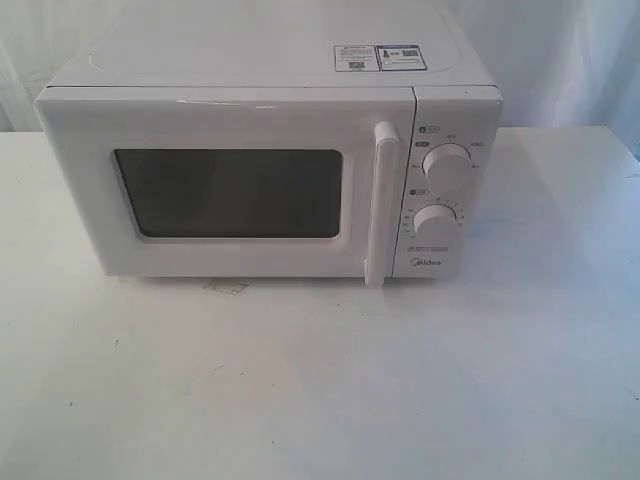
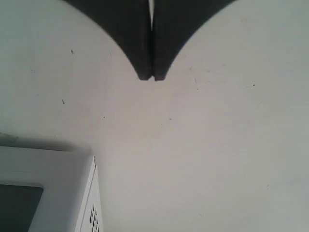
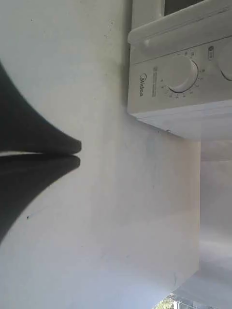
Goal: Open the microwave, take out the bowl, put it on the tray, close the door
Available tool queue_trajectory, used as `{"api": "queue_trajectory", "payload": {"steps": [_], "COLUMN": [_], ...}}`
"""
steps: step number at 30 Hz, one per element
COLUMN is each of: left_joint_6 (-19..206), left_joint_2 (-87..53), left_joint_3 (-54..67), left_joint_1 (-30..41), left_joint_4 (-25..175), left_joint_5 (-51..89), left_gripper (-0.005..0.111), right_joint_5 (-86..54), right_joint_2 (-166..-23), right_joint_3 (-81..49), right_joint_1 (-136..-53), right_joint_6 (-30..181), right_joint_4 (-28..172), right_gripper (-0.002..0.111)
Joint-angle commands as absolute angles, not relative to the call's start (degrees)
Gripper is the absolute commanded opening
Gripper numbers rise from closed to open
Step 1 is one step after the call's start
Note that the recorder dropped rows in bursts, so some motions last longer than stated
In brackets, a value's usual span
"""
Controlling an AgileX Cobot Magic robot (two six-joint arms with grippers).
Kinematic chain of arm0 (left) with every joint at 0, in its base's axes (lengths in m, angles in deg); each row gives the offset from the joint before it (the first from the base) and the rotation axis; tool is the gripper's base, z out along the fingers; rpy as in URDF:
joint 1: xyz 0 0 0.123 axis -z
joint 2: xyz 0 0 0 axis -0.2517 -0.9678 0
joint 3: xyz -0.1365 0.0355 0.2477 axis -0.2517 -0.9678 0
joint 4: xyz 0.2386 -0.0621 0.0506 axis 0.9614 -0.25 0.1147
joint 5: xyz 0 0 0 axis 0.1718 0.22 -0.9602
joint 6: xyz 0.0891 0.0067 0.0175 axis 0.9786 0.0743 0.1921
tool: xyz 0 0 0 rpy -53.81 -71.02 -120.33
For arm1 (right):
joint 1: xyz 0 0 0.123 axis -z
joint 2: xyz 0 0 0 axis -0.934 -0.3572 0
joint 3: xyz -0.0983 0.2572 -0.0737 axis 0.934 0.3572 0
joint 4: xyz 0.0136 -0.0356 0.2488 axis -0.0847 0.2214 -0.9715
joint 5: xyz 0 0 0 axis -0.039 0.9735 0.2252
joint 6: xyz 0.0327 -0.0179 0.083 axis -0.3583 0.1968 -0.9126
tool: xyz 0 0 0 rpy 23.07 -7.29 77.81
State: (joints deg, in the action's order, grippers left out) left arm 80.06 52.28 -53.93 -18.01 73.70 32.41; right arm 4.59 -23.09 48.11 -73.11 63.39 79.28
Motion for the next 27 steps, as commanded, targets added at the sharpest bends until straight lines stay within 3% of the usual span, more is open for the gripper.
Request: {"api": "queue_trajectory", "payload": {"steps": [1, 7, 9, 12, 15, 21, 27], "left_joint_6": [80.22, 80.22, 80.22, 80.22, 80.22, 80.22, 80.22], "left_joint_2": [52.56, 52.56, 52.56, 52.56, 52.56, 52.56, 52.56], "left_joint_3": [-54.15, -54.15, -54.15, -54.15, -54.15, -54.15, -54.15], "left_joint_1": [-17.86, -17.86, -17.86, -17.86, -17.86, -17.86, -17.86], "left_joint_4": [73.43, 73.43, 73.43, 73.43, 73.43, 73.43, 73.43], "left_joint_5": [32.50, 32.50, 32.50, 32.50, 32.50, 32.50, 32.50], "left_gripper": [0.000, 0.000, 0.000, 0.000, 0.000, 0.000, 0.000], "right_joint_5": [-3.05, -11.11, -26.37, -38.57, -37.27, -17.16, -2.32], "right_joint_2": [-22.78, -22.78, -22.78, -22.78, -25.83, -40.24, -54.94], "right_joint_3": [48.52, 48.52, 48.52, 48.04, 41.86, 27.42, 24.29], "right_joint_1": [-72.75, -72.75, -72.75, -72.75, -72.75, -74.98, -80.94], "right_joint_6": [71.37, 74.64, 71.84, 55.55, 44.49, 16.78, 22.57], "right_joint_4": [83.12, 83.51, 82.05, 81.28, 87.61, 110.67, 107.21], "right_gripper": [0.000, 0.000, 0.000, 0.000, 0.000, 0.000, 0.000]}}
